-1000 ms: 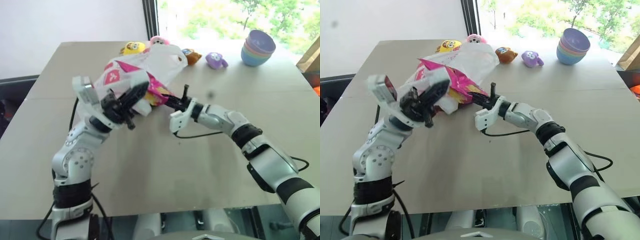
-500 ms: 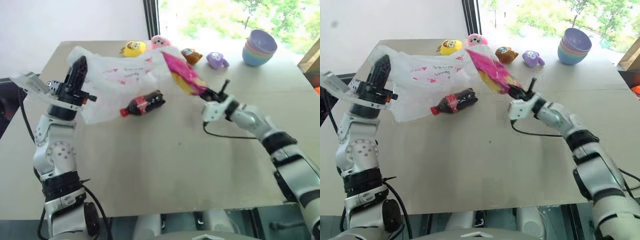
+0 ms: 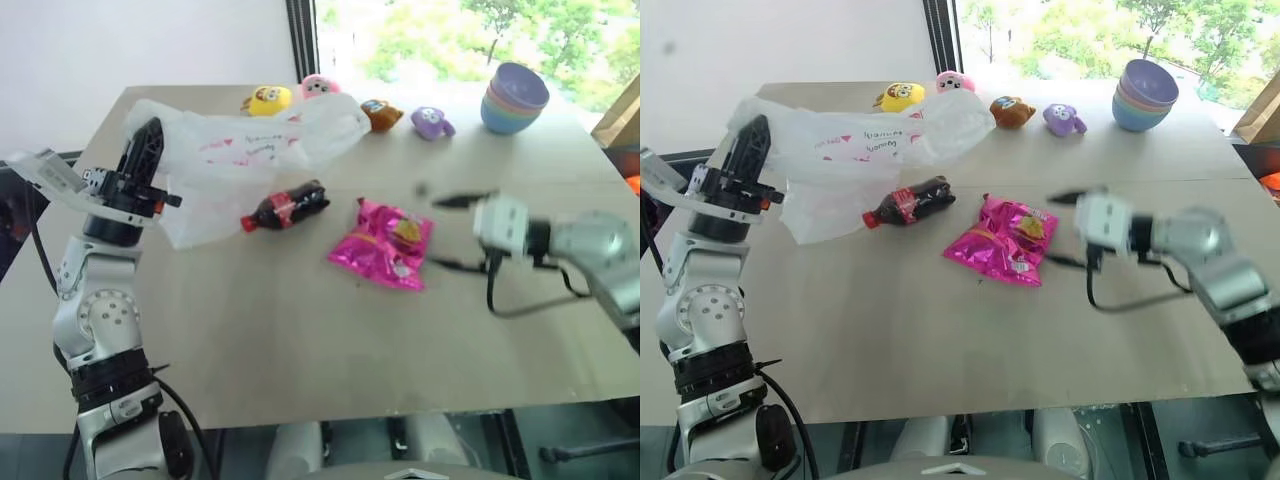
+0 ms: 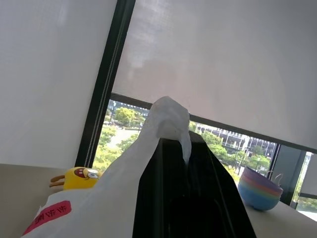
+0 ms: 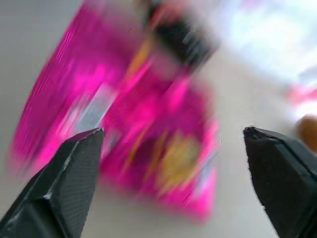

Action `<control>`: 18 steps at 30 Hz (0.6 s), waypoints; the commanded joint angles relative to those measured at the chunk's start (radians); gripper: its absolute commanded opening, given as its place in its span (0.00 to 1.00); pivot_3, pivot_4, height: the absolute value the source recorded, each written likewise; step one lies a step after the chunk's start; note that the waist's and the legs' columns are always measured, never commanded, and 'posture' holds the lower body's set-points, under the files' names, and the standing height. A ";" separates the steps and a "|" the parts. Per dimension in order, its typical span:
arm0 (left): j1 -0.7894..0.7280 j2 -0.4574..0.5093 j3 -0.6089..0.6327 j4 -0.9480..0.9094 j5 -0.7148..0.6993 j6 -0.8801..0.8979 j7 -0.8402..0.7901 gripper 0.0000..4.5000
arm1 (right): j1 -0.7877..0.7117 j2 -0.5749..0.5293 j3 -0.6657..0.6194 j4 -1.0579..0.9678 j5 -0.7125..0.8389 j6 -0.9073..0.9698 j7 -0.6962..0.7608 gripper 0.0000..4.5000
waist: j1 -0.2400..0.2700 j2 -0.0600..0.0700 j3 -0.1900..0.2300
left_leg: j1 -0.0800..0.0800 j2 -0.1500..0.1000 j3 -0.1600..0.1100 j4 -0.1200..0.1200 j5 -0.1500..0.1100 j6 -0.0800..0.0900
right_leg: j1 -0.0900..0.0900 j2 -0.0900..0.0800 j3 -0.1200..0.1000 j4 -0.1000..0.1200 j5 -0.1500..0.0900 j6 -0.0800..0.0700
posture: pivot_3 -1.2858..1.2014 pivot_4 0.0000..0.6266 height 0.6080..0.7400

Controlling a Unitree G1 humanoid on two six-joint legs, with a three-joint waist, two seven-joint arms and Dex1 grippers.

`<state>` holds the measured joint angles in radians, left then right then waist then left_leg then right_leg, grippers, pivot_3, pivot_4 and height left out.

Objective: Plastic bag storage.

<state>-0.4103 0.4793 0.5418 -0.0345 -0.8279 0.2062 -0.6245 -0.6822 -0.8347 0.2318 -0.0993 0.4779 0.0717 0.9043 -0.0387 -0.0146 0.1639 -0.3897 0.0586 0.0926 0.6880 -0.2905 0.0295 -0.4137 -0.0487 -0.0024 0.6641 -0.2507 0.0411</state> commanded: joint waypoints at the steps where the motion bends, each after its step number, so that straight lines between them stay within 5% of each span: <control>1: -0.040 0.006 0.023 -0.005 -0.007 -0.035 0.015 0.00 | -0.091 0.153 -0.014 0.006 0.030 0.096 -0.057 0.99 | 0.004 -0.004 -0.002 | 0.000 0.000 -0.002 0.000 0.000 -0.001 | 0.000 0.001 -0.001 0.000 0.000 -0.001 | 0.52 0.24 1.00; 8: -0.074 -0.006 0.041 0.031 0.005 -0.090 0.040 0.00 | -0.264 0.502 0.177 0.447 -0.336 -0.159 -0.084 0.99 | 0.018 -0.005 -0.003 | -0.008 -0.001 -0.001 0.000 0.000 -0.001 | -0.004 -0.001 -0.003 -0.003 0.000 -0.001 | 0.52 0.24 1.00; 18: -0.080 -0.059 0.014 0.042 0.177 -0.229 0.220 0.00 | -0.482 0.755 0.277 1.072 -0.677 -0.489 -0.244 0.99 | 0.018 -0.005 -0.003 | -0.010 -0.001 0.003 -0.002 0.001 -0.001 | -0.006 -0.002 -0.006 -0.003 0.000 -0.001 | 0.52 0.24 1.00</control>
<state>-0.4963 0.4204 0.5689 0.0319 -0.6770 0.0048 -0.4160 -1.1240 -0.0911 0.5064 0.9436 -0.1612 -0.3621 0.6967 -0.0203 -0.0199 0.1612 -0.3991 0.0577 0.0963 0.6865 -0.2899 0.0282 -0.4196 -0.0503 -0.0084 0.6611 -0.2506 0.0404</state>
